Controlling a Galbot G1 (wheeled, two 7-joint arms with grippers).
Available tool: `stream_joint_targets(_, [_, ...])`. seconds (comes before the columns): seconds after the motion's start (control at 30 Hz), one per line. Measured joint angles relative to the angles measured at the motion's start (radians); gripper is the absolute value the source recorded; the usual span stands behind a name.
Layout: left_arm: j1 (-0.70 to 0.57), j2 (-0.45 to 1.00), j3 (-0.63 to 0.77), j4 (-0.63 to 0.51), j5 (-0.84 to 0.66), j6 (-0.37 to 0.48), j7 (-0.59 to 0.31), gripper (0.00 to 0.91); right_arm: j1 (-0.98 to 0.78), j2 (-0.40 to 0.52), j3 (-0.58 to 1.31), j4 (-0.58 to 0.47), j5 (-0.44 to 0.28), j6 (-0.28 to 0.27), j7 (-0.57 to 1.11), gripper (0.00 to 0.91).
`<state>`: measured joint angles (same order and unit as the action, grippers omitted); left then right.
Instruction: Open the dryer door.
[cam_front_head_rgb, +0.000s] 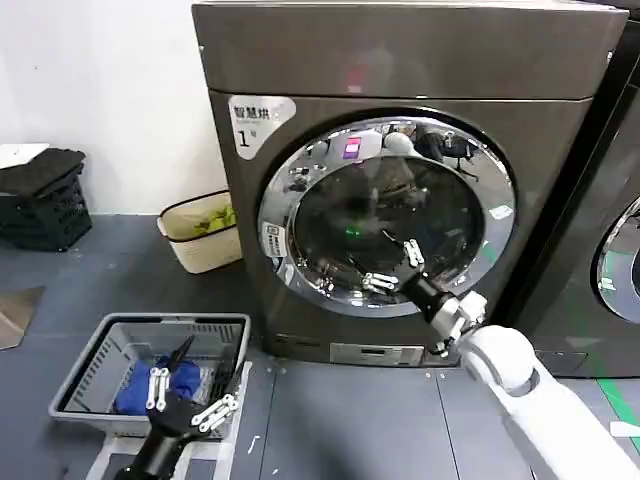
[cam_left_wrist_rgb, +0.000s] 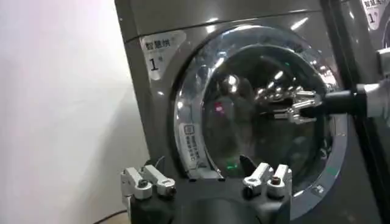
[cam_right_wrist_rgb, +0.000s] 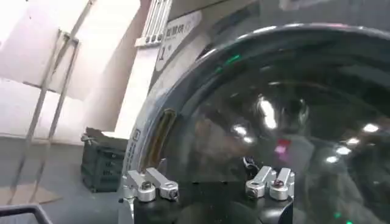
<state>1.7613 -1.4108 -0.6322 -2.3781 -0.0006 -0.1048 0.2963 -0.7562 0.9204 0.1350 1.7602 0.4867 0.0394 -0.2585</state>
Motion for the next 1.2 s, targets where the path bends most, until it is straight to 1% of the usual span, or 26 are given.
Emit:
stream_joint_targets(0.27, [0.0, -0.001, -0.001, 0.002, 0.0, 0.0, 0.001, 0.907, 0.058, 0.012, -0.058, -0.027, 0.006, -0.004, -0.006, 0.907])
stream_joint_targets(0.67, [-0.004, -0.003, -0.001, 0.002, 0.001, 0.003, 0.001, 0.907, 0.114, 0.034, -0.124, -0.036, 0.002, -0.031, 0.01, 0.907])
stream_joint_targets(1.2, [-0.01, -0.006, -0.001, 0.007, 0.001, 0.005, 0.002, 0.907, 0.188, 0.064, -0.209, -0.076, 0.002, -0.037, 0.014, 0.907])
